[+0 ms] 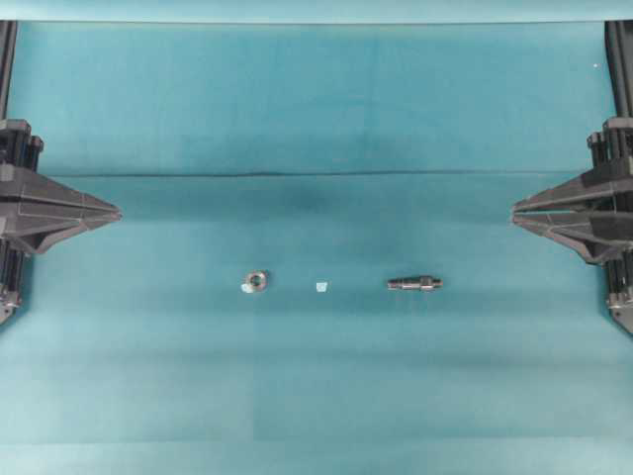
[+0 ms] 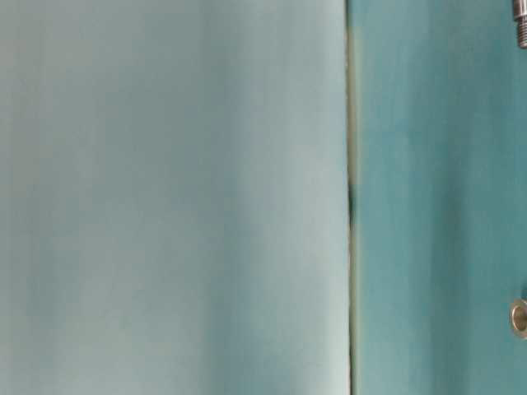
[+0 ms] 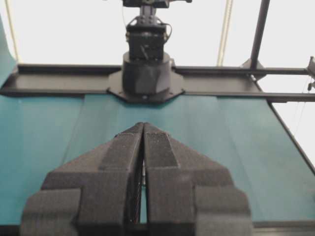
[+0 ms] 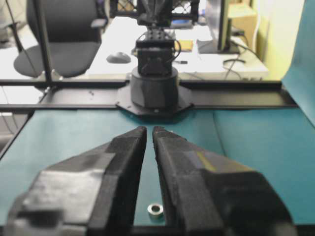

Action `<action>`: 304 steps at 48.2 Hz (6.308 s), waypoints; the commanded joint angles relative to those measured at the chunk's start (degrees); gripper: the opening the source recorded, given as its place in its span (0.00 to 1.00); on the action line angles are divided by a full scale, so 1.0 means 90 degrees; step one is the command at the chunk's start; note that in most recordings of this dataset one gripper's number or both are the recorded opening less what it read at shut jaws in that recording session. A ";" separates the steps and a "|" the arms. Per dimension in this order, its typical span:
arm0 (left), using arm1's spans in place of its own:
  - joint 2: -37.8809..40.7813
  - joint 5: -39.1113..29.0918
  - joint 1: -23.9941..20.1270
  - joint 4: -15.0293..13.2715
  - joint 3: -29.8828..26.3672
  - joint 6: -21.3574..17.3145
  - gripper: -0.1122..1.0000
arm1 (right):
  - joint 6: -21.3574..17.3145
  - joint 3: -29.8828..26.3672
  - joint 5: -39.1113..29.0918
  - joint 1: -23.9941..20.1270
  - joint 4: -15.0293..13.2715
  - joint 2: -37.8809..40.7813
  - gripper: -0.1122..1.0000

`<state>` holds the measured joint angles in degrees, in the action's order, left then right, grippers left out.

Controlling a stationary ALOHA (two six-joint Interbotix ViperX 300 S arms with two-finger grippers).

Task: Insert the washer onto the shaft with both hands.
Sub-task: 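Move left gripper over the silver washer and right gripper over the shaft, then lower both open grippers around the washer and the threaded shaft, then close left gripper on the washer and right gripper on the shaft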

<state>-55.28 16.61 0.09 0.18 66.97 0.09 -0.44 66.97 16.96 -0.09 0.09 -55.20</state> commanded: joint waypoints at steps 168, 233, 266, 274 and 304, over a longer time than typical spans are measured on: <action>0.6250 -0.4551 -0.0020 0.0117 -0.3457 -0.0010 0.85 | -0.0537 -0.2705 -0.5430 -0.0010 -0.0498 0.5732 0.89; 0.7119 -0.4014 -0.0098 0.0117 -0.3643 0.0000 0.84 | -0.0527 -0.2695 -0.5088 -0.0156 -0.0488 0.6279 0.89; 0.7129 -0.4014 -0.0098 0.0117 -0.3623 0.0029 0.84 | -0.0508 -0.2637 -0.5098 -0.0146 -0.0498 0.6357 0.89; 0.7119 -0.4014 -0.0098 0.0117 -0.3613 0.0049 0.84 | -0.0518 -0.2607 -0.5068 -0.0146 -0.0498 0.6367 0.89; 0.7119 -0.4014 -0.0098 0.0117 -0.3613 0.0068 0.84 | -0.0332 -0.2578 -0.4883 0.0088 -0.0498 0.6416 0.89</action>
<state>9.05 -19.78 -0.70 1.14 34.72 0.53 -4.31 43.68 -27.60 -0.26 -4.22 2.29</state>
